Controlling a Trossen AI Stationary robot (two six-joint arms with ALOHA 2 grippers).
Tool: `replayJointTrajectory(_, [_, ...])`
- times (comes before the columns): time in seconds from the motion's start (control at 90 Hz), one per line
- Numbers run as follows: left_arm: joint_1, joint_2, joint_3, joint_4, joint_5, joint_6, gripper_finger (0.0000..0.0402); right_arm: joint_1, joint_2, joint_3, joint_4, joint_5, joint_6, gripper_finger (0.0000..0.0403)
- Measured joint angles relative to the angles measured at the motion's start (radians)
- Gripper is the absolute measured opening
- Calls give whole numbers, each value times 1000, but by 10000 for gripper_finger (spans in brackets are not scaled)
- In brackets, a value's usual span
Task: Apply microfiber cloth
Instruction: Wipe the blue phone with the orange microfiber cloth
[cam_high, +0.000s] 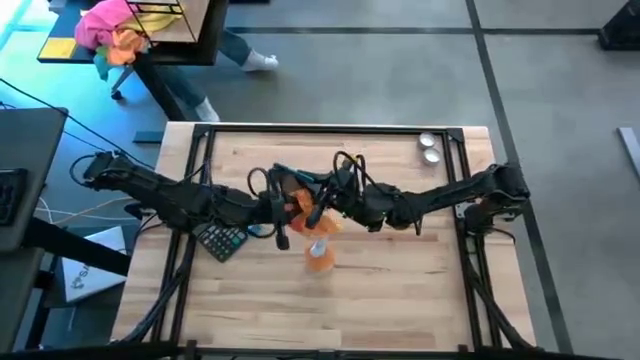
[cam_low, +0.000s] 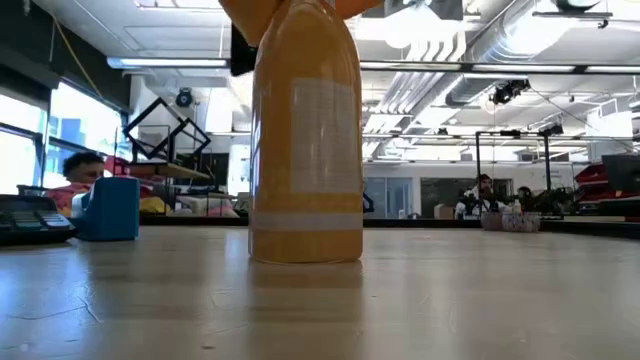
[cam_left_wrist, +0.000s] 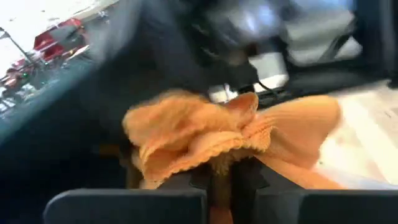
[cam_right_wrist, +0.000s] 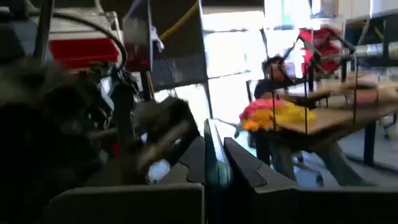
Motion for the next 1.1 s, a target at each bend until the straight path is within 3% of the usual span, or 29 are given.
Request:
replayJointTrajectory(0.311, [53,42,-1,-166,-46,-26,5,21,-62,55,-6,-1,-190,0])
replayJointTrajectory(0.433, [44,-6,-2,-212,-127,-31,5,40,-63,57,-94,24,-192,0])
replayJointTrajectory(0.544, [13,-78,-2,-283,-200,-63,5,43,-52,57,-224,41,-110,0])
replayJointTrajectory(0.722, [-33,-162,-2,-248,-185,-107,5,46,-23,56,-300,41,1,0])
replayJointTrajectory(0.878, [-43,-141,-1,-188,-179,-77,5,44,2,56,-299,42,73,0])
replayJointTrajectory(1.1, [-45,-115,-2,-213,-307,-74,5,35,24,56,-333,56,130,0])
